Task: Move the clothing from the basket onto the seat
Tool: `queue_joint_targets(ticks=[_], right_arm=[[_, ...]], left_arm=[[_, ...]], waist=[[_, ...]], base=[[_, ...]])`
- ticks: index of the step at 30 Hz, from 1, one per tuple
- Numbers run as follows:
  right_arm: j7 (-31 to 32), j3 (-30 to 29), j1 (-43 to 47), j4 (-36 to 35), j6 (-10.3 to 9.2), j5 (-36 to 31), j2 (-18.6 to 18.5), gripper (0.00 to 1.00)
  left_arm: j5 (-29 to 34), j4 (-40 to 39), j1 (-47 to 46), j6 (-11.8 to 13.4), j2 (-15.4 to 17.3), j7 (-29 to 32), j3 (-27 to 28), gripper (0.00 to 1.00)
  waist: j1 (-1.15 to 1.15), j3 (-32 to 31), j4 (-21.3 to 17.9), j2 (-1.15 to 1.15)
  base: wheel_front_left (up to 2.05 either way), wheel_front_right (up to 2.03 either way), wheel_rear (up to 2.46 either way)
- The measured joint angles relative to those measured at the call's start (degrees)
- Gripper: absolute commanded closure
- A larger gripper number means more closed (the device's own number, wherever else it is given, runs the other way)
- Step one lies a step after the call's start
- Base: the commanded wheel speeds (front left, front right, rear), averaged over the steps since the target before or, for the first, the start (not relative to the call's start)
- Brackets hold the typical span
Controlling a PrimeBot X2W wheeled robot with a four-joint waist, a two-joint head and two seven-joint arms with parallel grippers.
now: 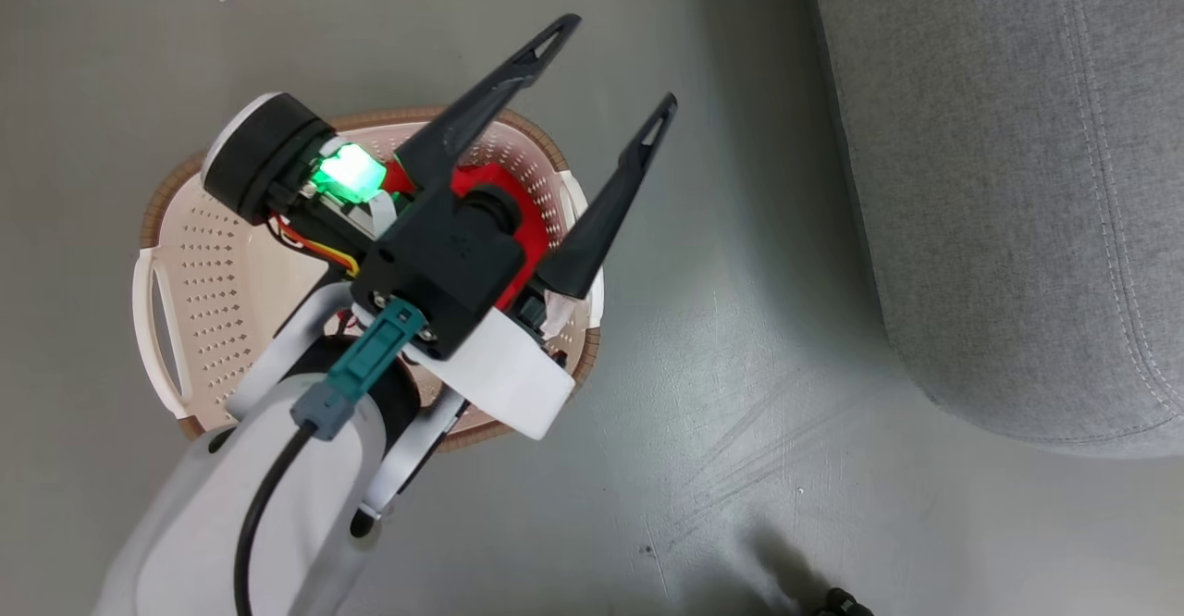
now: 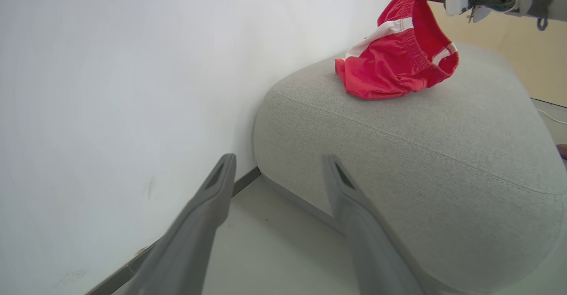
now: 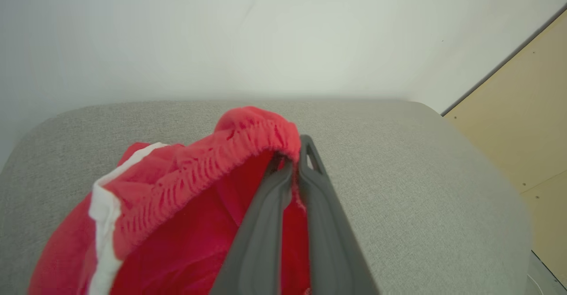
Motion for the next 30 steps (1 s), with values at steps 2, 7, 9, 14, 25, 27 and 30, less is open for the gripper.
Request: queue_joint_targets(ticks=[2, 7, 9, 14, 25, 27, 30], right_arm=[[-0.6, -0.3, 1.6, -0.3, 0.00, -0.2, 0.2, 0.00], [-3.2, -2.3, 5.2, -1.9, 0.00, -0.1, 1.8, 0.00], [-4.2, -3.0, 6.6, -2.4, 0.00, 0.5, 2.5, 0.00], [-6.9, -4.1, 11.7, -4.3, 0.00, 1.1, 4.7, 0.00], [-10.5, -3.3, 20.3, -14.2, 0.00, 3.6, 16.4, 0.00], [-10.5, -1.6, 21.6, -15.6, 0.00, 3.9, 18.6, 0.00], [-10.6, 2.6, 23.3, -17.5, 0.00, 3.9, 22.3, 0.00]], left_arm=[[0.0, 0.4, 0.0, 0.0, 0.1, -0.5, 0.2, 0.00], [-0.1, 1.1, 0.1, 0.4, 0.2, -1.9, 0.7, 0.00], [-0.1, 1.2, 0.2, 0.4, 0.2, -2.3, 0.9, 0.00], [-0.1, 1.5, 1.3, 1.1, 0.2, -3.9, 1.6, 0.00], [-1.0, 2.8, 3.7, 3.1, -0.4, -8.5, 4.5, 0.00], [-1.3, 3.3, 4.4, 3.7, -0.6, -9.4, 5.4, 0.00], [-2.2, 3.9, 6.0, 4.4, -1.0, -10.8, 6.6, 0.00]], waist=[[0.00, -0.3, 0.0, 0.00], [0.00, -1.2, 0.0, 0.00], [0.00, -1.7, 0.1, 0.00], [0.00, -3.1, 0.3, 0.00], [0.00, -6.8, 1.3, 0.00], [0.00, -7.5, 1.5, 0.00], [0.00, -8.7, 2.0, 0.00]], base=[[0.00, 0.00, 0.00], [0.00, 0.00, 0.00], [0.00, 0.00, 0.00], [0.00, 0.00, 0.00], [0.00, 0.00, 0.00], [0.00, 0.00, 0.00], [0.00, 0.00, 0.00]])
